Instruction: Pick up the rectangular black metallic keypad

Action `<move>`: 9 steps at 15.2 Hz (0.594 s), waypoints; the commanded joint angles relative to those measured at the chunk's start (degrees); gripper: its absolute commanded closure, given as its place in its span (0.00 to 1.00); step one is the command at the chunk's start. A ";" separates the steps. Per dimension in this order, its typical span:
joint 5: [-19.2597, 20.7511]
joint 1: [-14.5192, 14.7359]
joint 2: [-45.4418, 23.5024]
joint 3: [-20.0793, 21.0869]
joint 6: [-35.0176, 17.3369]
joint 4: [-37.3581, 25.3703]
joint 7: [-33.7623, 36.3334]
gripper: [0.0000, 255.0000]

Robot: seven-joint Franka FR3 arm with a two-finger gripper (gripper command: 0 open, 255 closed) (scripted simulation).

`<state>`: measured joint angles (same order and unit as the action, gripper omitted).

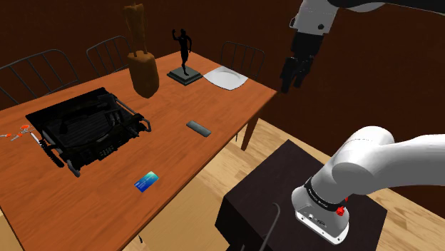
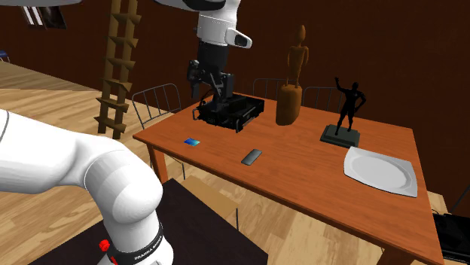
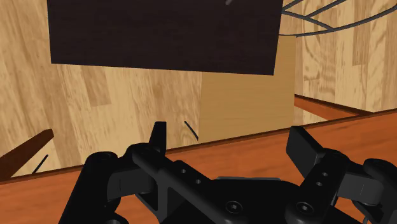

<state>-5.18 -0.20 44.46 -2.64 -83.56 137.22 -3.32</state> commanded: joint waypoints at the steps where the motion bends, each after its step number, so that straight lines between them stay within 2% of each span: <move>1: 0.00 0.00 0.00 0.00 0.00 0.00 0.00 0.00; 9: -0.84 1.13 -11.12 2.87 -16.96 4.46 0.91 0.00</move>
<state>-6.00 0.83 34.99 -0.08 -98.41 141.56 -2.49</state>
